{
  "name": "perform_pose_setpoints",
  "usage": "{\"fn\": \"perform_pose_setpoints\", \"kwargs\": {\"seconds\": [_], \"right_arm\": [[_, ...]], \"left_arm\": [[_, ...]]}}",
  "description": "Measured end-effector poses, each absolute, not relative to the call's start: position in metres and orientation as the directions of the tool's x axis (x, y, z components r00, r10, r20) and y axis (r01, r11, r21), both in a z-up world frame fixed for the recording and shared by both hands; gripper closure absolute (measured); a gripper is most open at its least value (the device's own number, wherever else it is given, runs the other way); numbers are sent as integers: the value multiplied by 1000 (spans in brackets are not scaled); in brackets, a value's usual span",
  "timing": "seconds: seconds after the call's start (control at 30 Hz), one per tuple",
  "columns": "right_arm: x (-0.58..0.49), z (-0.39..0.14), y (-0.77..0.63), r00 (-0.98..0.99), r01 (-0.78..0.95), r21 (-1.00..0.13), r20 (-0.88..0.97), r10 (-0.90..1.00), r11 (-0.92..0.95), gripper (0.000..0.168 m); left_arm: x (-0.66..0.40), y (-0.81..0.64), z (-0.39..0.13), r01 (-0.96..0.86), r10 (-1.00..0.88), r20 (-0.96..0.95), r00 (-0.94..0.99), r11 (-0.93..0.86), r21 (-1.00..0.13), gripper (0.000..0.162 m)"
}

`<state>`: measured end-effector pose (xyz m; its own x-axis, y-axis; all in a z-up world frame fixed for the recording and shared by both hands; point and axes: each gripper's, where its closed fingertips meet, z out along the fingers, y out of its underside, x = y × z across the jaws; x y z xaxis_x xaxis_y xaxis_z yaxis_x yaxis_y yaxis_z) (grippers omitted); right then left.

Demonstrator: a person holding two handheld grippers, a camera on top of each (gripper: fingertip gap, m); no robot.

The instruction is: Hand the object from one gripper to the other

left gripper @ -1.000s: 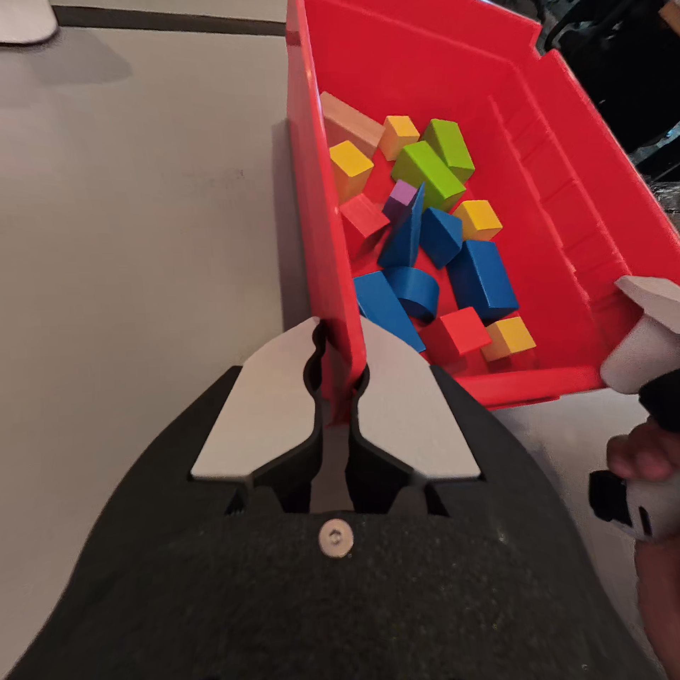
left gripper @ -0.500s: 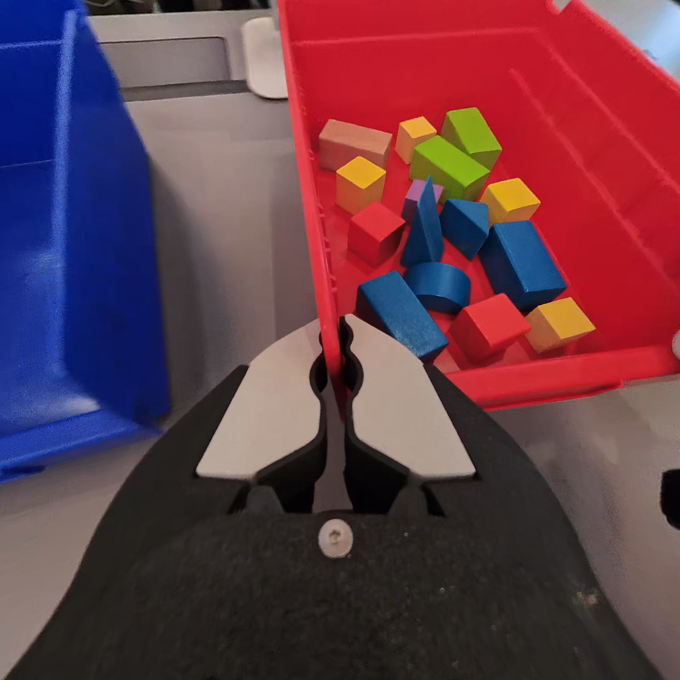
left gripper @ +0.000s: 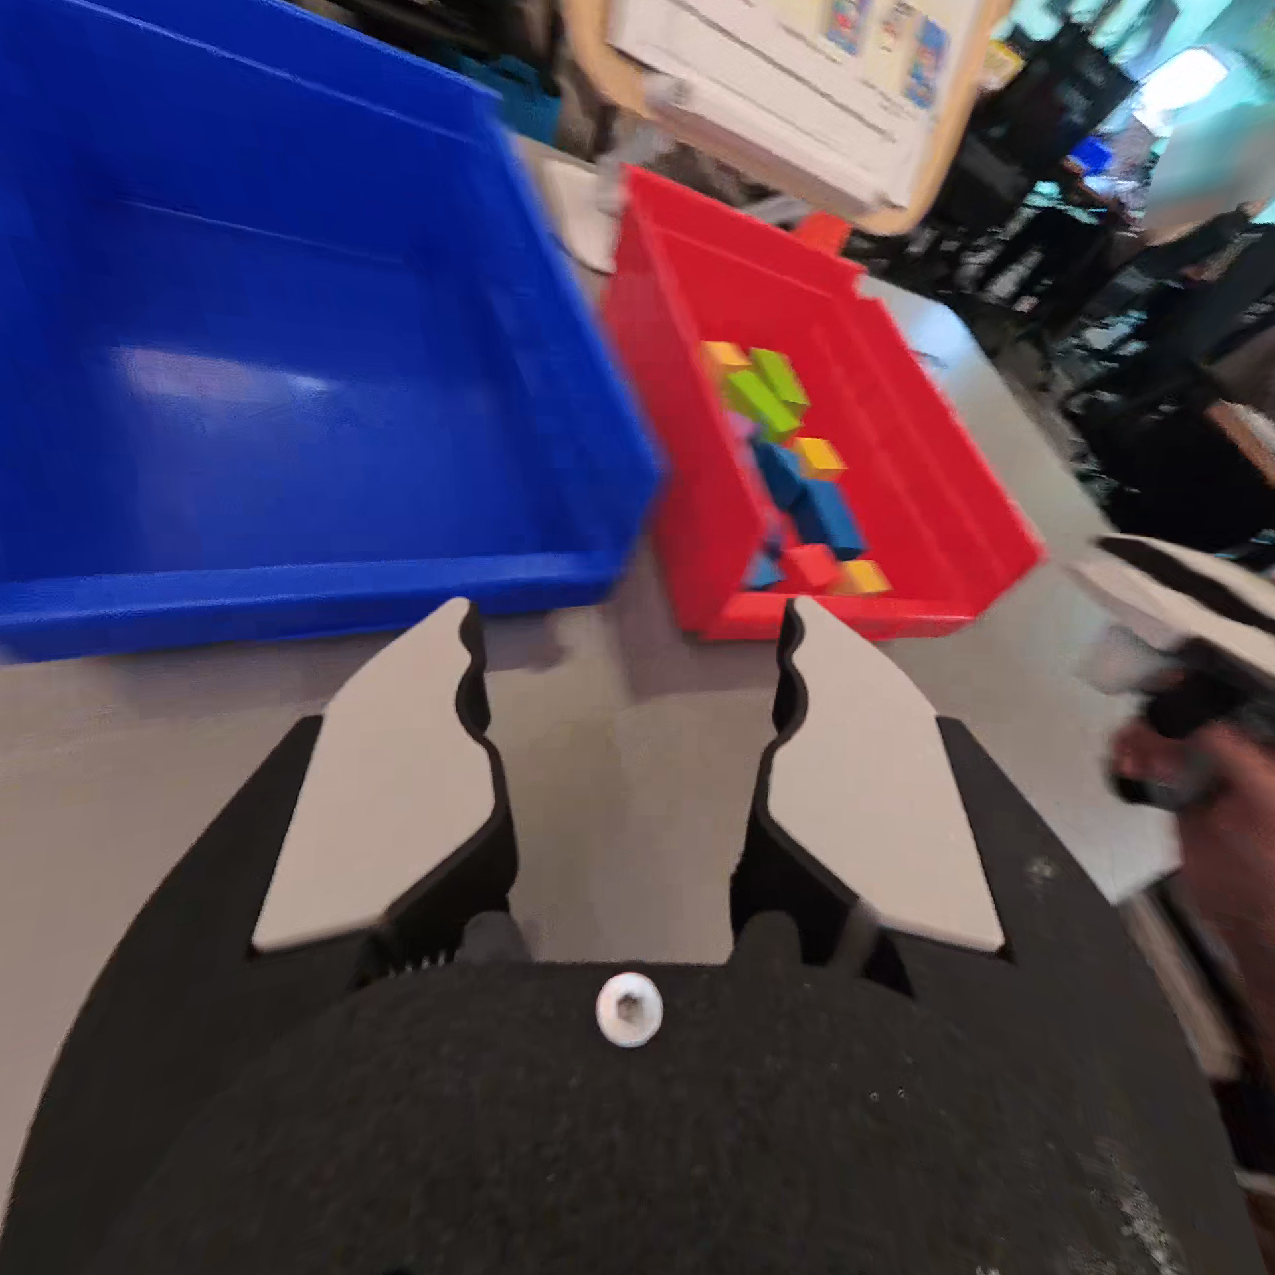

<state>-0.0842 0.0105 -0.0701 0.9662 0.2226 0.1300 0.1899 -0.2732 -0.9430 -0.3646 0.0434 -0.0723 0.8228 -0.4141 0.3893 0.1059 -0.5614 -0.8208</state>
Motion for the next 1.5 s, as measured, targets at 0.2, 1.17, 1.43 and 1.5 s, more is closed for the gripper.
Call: {"fn": "perform_pose_setpoints", "kwargs": {"seconds": [0.2,1.17,1.43,1.5], "right_arm": [[-213,-74,-8,833,182,-941,-6,553,-285,125],[-241,37,53,980,127,-988,112,166,-83,163],[38,84,29,973,163,-972,187,-136,-171,163],[111,58,16,961,152,-956,202,-190,-249,163]], "left_arm": [[-505,115,-125,-1,-261,207,943,-623,-782,91],[-428,48,10,49,-179,112,977,-324,-945,156],[-139,83,48,-69,-519,134,844,-354,-933,155],[-65,77,23,-143,-573,105,813,-371,-918,155]]}}
